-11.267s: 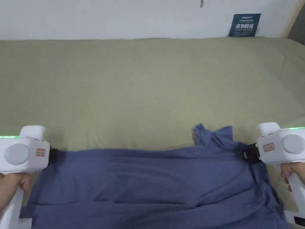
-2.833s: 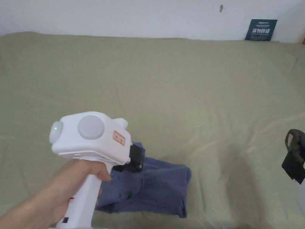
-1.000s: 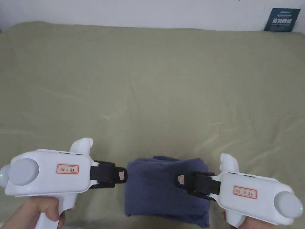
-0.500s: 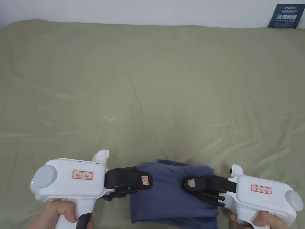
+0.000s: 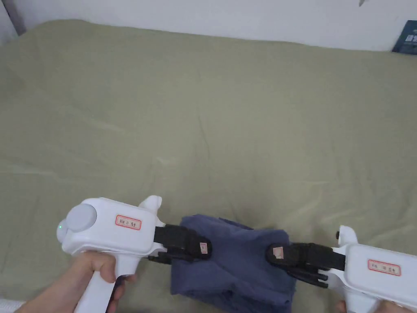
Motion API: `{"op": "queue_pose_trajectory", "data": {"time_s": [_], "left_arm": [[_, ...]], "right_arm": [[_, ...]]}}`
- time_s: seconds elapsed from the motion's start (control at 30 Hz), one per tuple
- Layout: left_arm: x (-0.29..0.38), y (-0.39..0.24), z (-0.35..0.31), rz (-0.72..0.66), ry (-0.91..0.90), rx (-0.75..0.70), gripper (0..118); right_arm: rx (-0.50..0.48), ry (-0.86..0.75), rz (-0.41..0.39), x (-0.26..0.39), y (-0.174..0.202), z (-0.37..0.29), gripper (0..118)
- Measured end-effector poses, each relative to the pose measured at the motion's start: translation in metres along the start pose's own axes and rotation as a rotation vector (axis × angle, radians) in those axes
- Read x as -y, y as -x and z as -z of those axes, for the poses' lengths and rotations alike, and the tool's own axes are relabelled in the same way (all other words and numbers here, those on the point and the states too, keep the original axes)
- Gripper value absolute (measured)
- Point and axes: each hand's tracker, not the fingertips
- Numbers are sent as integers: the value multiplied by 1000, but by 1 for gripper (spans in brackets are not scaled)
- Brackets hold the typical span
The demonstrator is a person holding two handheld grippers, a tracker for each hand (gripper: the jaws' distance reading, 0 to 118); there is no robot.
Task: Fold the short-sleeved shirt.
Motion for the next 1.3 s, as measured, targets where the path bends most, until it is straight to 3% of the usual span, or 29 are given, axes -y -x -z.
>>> {"op": "queue_pose_trajectory", "data": {"time_s": [0.23, 0.5, 0.77, 0.8, 0.87, 1.13, 1.17, 1.2, 1.23, 1.27, 1.3], "left_arm": [[-18, 31, -122, 11, -69, -173, 33], [-73, 114, -253, -25, -139, -330, 33], [-115, 157, -303, -41, -114, -403, 35], [-118, 159, -304, -37, -105, -401, 56], [-121, 161, -309, -19, -148, -486, 115], [-91, 120, -320, -1, -303, -501, 115], [-85, 108, -316, 11, -335, -478, 113], [-79, 95, -312, 37, -353, -416, 103], [-75, 82, -306, 54, -363, -378, 81], [-70, 64, -294, 85, -374, -374, 37], [-66, 43, -279, 156, -410, -429, 0]], "right_arm": [[43, -9, -156, -7, 38, -1, 0], [88, -32, -201, -28, 45, 7, 0], [95, -64, -236, -43, 62, 12, 0], [98, -66, -238, -44, 62, 13, 0], [108, -68, -234, -44, 61, 13, 0], [95, -75, -246, -42, 67, 2, 0], [94, -80, -263, -41, 72, -2, 0], [90, -88, -277, -41, 77, -6, 0], [83, -95, -287, -41, 83, -11, 0], [79, -111, -305, -41, 89, -17, 0], [83, -126, -332, -41, 97, -22, 0]]}}
